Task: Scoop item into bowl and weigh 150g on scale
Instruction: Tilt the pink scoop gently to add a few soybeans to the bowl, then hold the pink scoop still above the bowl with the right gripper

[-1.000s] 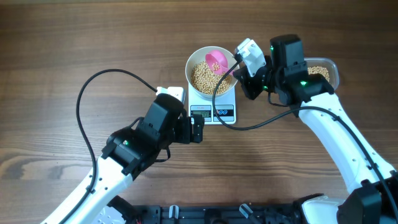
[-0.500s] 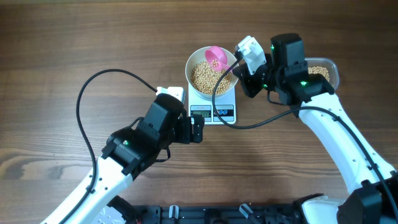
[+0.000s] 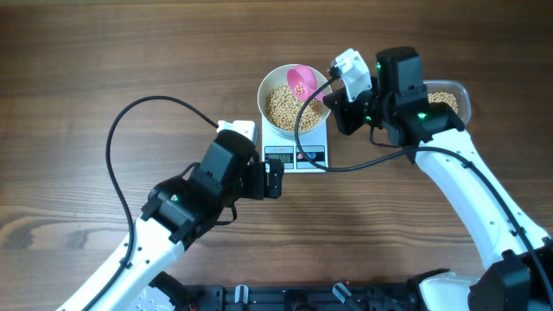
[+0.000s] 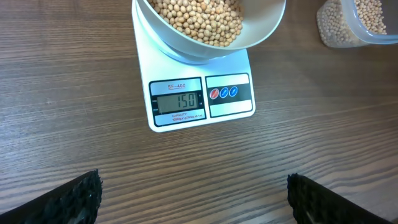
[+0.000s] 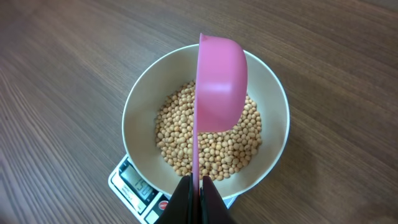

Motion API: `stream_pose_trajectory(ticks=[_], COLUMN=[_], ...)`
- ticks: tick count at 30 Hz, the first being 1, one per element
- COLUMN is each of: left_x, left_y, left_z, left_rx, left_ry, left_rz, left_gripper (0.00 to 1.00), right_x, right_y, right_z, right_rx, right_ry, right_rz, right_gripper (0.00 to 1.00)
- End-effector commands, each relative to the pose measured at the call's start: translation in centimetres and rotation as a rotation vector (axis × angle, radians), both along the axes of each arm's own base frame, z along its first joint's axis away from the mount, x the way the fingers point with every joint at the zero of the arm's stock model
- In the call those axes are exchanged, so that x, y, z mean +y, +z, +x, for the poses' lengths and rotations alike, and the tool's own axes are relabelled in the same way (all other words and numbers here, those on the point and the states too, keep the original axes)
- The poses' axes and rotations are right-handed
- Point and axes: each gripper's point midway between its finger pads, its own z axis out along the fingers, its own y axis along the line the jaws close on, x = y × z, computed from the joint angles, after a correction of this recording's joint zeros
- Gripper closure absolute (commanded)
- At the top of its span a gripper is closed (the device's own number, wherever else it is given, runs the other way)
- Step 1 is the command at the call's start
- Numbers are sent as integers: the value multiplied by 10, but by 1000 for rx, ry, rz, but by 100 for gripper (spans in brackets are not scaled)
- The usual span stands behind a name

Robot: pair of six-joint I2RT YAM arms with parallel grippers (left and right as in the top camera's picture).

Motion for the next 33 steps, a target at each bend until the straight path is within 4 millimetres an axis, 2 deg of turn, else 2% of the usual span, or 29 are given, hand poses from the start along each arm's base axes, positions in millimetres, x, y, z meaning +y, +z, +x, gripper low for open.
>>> stream_pose_trajectory(ticks=[1,7,10,13,15,19,22,29,33], left_x=[-3,-3,-3,-3,-3,-3,-3,-3,-3], left_y=[2,2,2,2,2,2,2,2,2], left_z=[0,0,0,0,0,0,0,0,0], left_rx=[-1,-1,-1,-1,-1,-1,-1,-1,-1], left_ry=[-3,-3,-3,-3,-3,-3,-4,-3,-3], left_rz=[-10,-10,-10,-10,-10,-10,-10,-10,-10], left_gripper=[0,0,0,0,0,0,0,0,0], right_x=[4,6,15,13,15,0,-1,-2,-3], right_y=[15,19,28,28,35,41,36,31,23], right_z=[0,3,3,3,1,8,4,0,-7], right_rx=[-23,-19,30,103,113,74,21,44,0], right_ry=[7,-21,-52,-127,-96,-115,-39,-35,42], right_rz=[28,57,165,230,275,271,197,184,95], right_gripper=[96,96,96,96,96,96,96,96,96])
